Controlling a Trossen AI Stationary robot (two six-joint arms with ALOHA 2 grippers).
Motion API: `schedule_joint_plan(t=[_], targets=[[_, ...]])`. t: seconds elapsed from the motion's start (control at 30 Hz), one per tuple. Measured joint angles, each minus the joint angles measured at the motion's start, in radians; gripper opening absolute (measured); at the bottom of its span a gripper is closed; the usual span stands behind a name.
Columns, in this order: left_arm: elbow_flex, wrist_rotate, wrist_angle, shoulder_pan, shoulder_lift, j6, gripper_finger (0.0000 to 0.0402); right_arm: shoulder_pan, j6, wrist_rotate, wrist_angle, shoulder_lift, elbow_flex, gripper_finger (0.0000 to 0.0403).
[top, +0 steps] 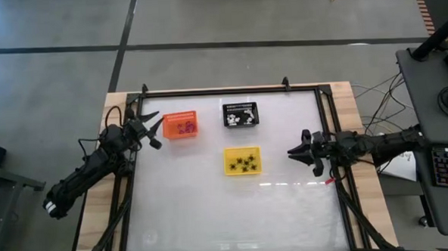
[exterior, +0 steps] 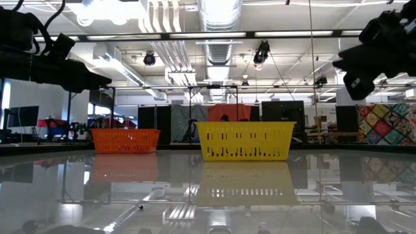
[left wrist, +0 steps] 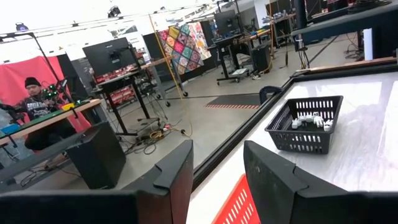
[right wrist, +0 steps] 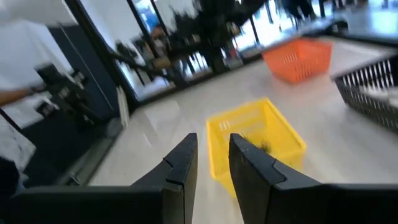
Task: Sort Halloween decoration
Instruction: Return to Home Position
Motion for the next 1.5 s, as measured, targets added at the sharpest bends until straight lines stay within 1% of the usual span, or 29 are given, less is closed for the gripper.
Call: schedule_joint_plan(t=[0.17, 0.4, 0.77, 1.1, 1.33, 1.5], targets=[[0.000, 0.000, 0.000, 0.000, 0.000, 0.000, 0.0125, 0.000, 0.000, 0.000, 0.005, -0.114, 0.000, 0.0080], [-0.001, 0.001, 0.003, -0.001, 0.000, 0.000, 0.0125, 0.002, 0.000, 0.000, 0.002, -0.116, 0.000, 0.0073], [-0.001, 0.001, 0.003, -0.001, 0.000, 0.000, 0.0125, 0.002, 0.000, 0.000, 0.002, -0.117, 0.000, 0.0073], [-0.002, 0.001, 0.003, -0.001, 0.000, 0.000, 0.0125, 0.002, -0.001, 0.000, 0.002, -0.081, 0.000, 0.0073], [-0.002, 0.001, 0.003, -0.001, 0.000, 0.000, 0.0125, 0.001, -0.126, 0.019, -0.004, -0.083, 0.000, 0.0073], [-0.002, 0.001, 0.003, -0.001, 0.000, 0.000, 0.0125, 0.001, -0.399, 0.015, -0.004, -0.083, 0.000, 0.0073]])
